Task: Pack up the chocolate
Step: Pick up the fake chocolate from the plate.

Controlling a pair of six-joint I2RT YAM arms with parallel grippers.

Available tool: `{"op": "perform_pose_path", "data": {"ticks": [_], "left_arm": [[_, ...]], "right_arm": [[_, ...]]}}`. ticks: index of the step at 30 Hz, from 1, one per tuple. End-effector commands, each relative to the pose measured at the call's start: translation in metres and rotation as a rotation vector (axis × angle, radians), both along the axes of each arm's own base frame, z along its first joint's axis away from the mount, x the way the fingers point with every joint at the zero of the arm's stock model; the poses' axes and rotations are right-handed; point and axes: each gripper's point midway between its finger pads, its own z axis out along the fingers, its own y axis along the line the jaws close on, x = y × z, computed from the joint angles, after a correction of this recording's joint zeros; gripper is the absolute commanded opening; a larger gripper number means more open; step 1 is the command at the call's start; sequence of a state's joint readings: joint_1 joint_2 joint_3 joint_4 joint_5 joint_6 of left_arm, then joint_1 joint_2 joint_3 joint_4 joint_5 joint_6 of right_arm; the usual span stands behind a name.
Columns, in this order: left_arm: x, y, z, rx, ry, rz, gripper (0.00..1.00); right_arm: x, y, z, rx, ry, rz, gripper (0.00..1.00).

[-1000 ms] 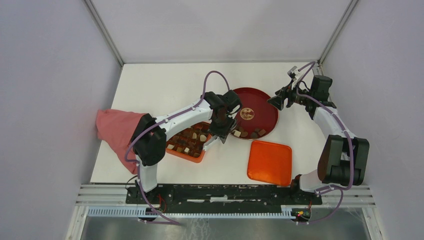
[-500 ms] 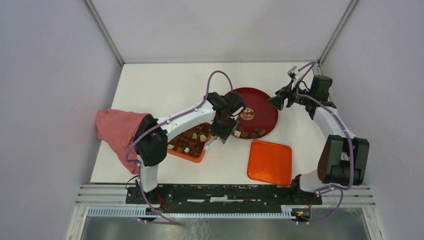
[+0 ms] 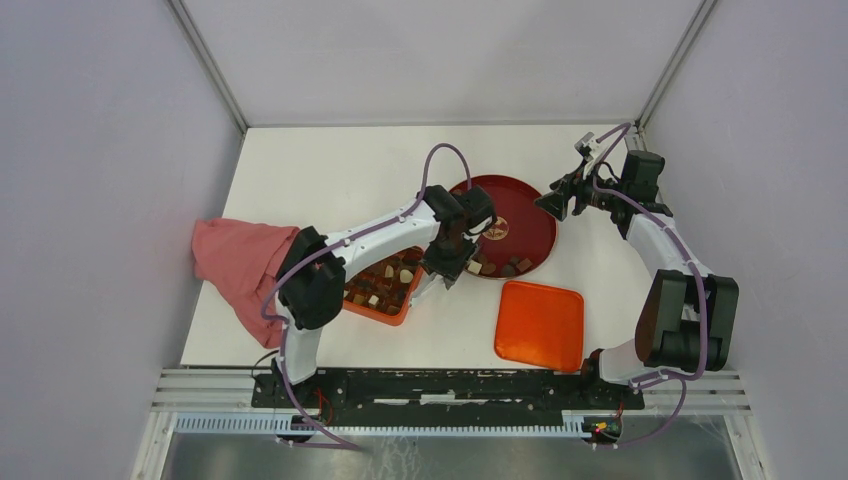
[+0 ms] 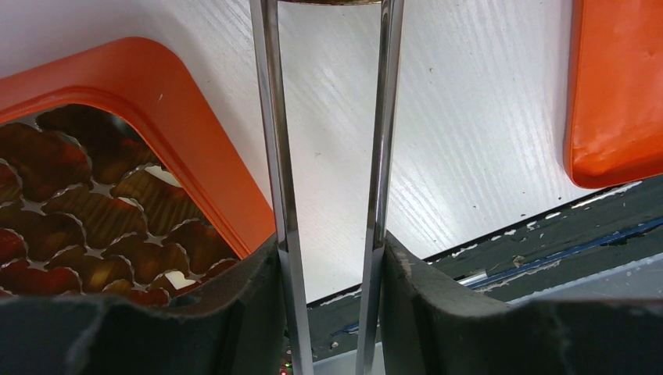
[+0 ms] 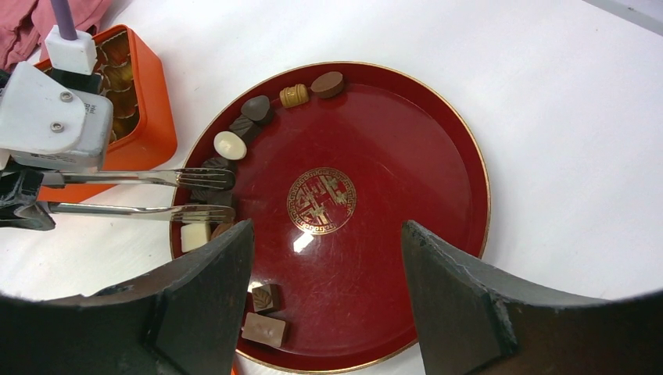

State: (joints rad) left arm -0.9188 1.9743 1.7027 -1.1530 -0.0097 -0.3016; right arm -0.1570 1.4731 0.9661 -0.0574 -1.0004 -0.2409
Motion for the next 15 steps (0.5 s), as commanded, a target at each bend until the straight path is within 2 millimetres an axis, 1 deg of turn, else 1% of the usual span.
{"op": "perform_pose_path", "data": {"ticks": [1,9,15], "left_arm": [[0.008,-0.002,0.013,0.003,-0.047,-0.034,0.48],[0.007,0.002,0.024,-0.002,-0.070,-0.024,0.48],[0.008,-0.002,0.019,-0.004,-0.054,-0.029,0.48]], "right_arm": [[0.000,0.005,0.009,0.003,-0.053,0.037,0.74],[0.000,0.005,0.010,0.004,-0.054,0.038,0.74],[0.000,0.006,0.011,0.005,-0.056,0.041,0.74]]}}
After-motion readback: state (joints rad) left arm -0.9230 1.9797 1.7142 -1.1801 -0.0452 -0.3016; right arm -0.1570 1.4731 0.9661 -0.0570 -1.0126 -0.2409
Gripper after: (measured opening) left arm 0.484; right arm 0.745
